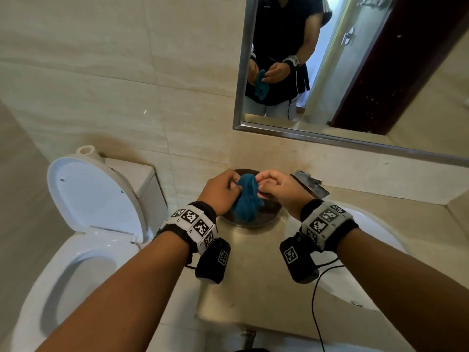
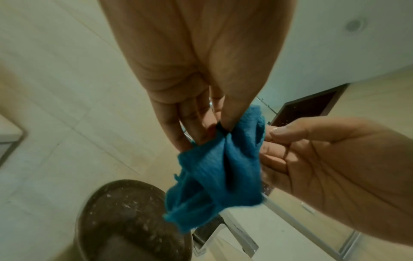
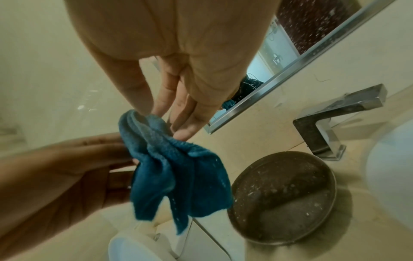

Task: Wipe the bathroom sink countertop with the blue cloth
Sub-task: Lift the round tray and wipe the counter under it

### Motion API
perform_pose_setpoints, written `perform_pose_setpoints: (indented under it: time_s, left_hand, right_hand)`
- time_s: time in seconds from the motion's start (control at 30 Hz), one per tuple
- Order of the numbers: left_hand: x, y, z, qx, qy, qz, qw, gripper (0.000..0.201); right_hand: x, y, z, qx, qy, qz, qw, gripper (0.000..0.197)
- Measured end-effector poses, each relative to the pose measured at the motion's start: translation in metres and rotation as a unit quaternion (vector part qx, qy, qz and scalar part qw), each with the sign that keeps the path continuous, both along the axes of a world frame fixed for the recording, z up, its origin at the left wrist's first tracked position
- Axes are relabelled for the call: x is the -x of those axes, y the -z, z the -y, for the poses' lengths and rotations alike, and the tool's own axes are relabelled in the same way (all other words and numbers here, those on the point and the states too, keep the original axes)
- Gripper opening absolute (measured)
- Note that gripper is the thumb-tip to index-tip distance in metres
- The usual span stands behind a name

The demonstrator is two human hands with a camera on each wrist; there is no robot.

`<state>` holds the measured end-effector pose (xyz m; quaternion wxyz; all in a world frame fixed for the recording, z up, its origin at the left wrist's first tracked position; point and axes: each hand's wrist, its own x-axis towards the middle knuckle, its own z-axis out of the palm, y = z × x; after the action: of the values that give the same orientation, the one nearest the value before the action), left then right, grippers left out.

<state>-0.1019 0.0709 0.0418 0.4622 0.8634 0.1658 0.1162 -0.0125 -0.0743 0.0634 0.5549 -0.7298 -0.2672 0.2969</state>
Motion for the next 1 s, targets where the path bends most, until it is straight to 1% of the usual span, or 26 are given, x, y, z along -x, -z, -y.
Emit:
perform_pose_setpoints:
  time_s: [0.07,0.13,0.2,0.23,0.27,0.33,0.4,0.47,0.5,0.53,0.57,0.6,0.63,0.7,0.77,0.87,1.0]
  left_hand:
    - [0.0,0.004,-0.006,0.029,-0.005,0.01,1.0,0.012]
    - [-0.002,0.008,-0.011,0.088,-0.001,0.017,0.996,0.011]
    - [-0.003,0.01,-0.008,0.14,0.023,0.017,0.99,0.006]
    - [-0.003,0.011,-0.006,0.149,0.035,0.008,0.988,0.004]
    - [-0.005,0.012,-0.004,0.146,0.044,0.003,0.988,0.006]
    - [-0.008,0.017,-0.003,0.098,0.052,-0.009,0.994,0.013]
    - [-0.01,0.022,-0.01,0.054,0.032,-0.017,0.998,0.021]
    - [-0.016,0.027,-0.023,0.031,0.007,-0.012,0.999,0.023]
    - [-0.015,0.03,-0.03,0.022,0.001,-0.025,0.999,0.024]
    - [-0.01,0.041,-0.04,0.013,-0.003,-0.04,0.999,0.026]
    - [-0.002,0.049,-0.046,0.005,0.001,-0.07,0.998,0.027]
    - [-0.01,0.061,-0.045,-0.004,-0.005,-0.103,0.995,0.027]
    - [-0.056,0.096,-0.052,-0.004,-0.05,-0.192,0.98,0.026]
    - [-0.042,0.102,-0.051,0.004,-0.064,-0.205,0.977,0.022]
    - [-0.043,0.114,-0.054,0.016,-0.077,-0.207,0.975,0.021]
    - [-0.046,0.115,-0.051,0.019,-0.09,-0.221,0.971,0.026]
    - [-0.059,0.123,-0.066,0.029,-0.098,-0.242,0.965,0.032]
  right_hand:
    - [0.009,0.003,-0.005,0.007,-0.034,0.02,0.999,0.021]
    - [0.016,0.01,-0.01,0.006,-0.044,0.045,0.998,0.034]
    - [0.019,0.018,-0.014,0.025,-0.019,0.085,0.996,0.043]
    - [0.019,0.024,-0.015,0.032,0.004,0.102,0.994,0.045]
    - [0.018,0.028,-0.014,0.037,0.029,0.112,0.993,0.044]
    - [0.018,0.029,-0.011,0.056,0.064,0.12,0.989,0.036]
    - [0.009,0.029,-0.01,0.094,0.073,0.115,0.986,0.029]
    - [-0.002,0.025,-0.01,0.125,0.067,0.124,0.982,0.028]
    - [-0.006,0.03,-0.01,0.136,0.069,0.124,0.981,0.028]
    - [-0.008,0.039,-0.013,0.133,0.075,0.121,0.981,0.028]
    - [-0.002,0.043,-0.011,0.154,0.079,0.116,0.978,0.028]
    - [-0.02,0.059,-0.009,0.176,0.068,0.096,0.977,0.027]
    - [-0.082,0.111,-0.017,0.18,0.048,0.028,0.982,0.027]
    - [-0.076,0.119,-0.009,0.205,0.041,0.009,0.978,0.028]
    - [-0.084,0.119,-0.006,0.21,0.078,0.002,0.975,0.029]
    - [-0.096,0.119,-0.001,0.219,0.099,0.004,0.971,0.034]
    - [-0.103,0.127,-0.009,0.218,0.148,0.001,0.965,0.041]
